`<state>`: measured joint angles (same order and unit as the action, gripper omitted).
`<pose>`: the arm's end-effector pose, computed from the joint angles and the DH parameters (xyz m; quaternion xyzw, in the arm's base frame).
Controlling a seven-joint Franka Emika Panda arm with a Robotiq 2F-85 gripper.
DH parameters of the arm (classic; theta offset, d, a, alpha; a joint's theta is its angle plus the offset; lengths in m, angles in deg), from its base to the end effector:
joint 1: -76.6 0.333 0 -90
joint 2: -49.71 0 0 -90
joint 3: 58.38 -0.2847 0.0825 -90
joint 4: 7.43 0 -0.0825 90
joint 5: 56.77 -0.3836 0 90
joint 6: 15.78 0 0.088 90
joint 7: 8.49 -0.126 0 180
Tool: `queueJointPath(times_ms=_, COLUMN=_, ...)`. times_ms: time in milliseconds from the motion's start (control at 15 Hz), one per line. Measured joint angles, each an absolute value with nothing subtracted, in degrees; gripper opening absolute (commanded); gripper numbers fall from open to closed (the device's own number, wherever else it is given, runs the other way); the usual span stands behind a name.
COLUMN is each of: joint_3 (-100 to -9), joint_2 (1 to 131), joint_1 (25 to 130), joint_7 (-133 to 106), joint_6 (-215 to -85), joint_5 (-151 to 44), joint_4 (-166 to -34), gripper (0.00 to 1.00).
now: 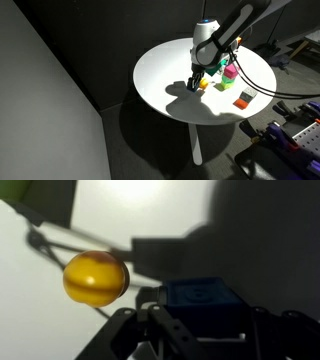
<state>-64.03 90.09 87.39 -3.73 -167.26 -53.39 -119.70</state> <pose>0.5580 0.1692 0.0678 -0.9799 -0.1983 0.0098 0.0172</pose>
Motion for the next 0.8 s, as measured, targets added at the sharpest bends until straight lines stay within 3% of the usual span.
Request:
queueJointPath(times_ms=400, joint_3=-62.79, joint_2=92.55, joint_1=88.57, joint_7=-3.73, joint_6=-170.62, joint_5=-51.56, joint_4=-119.62, gripper=0.32)
queueJointPath(times_ms=467, joint_3=-62.67, joint_2=92.86, joint_1=88.62, joint_7=-3.73, joint_6=-170.91, joint_5=-51.56, joint_4=-119.58, gripper=0.53)
queueJointPath(times_ms=533, joint_3=-62.6, joint_2=93.13, joint_1=88.62, joint_7=-3.73, joint_6=-171.11, joint_5=-51.56, joint_4=-119.54, gripper=0.82)
queueJointPath(times_ms=667, joint_3=-62.49, joint_2=93.5, joint_1=88.62, joint_7=-3.73, joint_6=-171.27, joint_5=-51.56, joint_4=-119.45, gripper=0.83)
queueJointPath(times_ms=800, joint_3=-62.43, joint_2=93.63, joint_1=88.62, joint_7=-3.73, joint_6=-171.28, joint_5=-51.56, joint_4=-119.41, gripper=0.99)
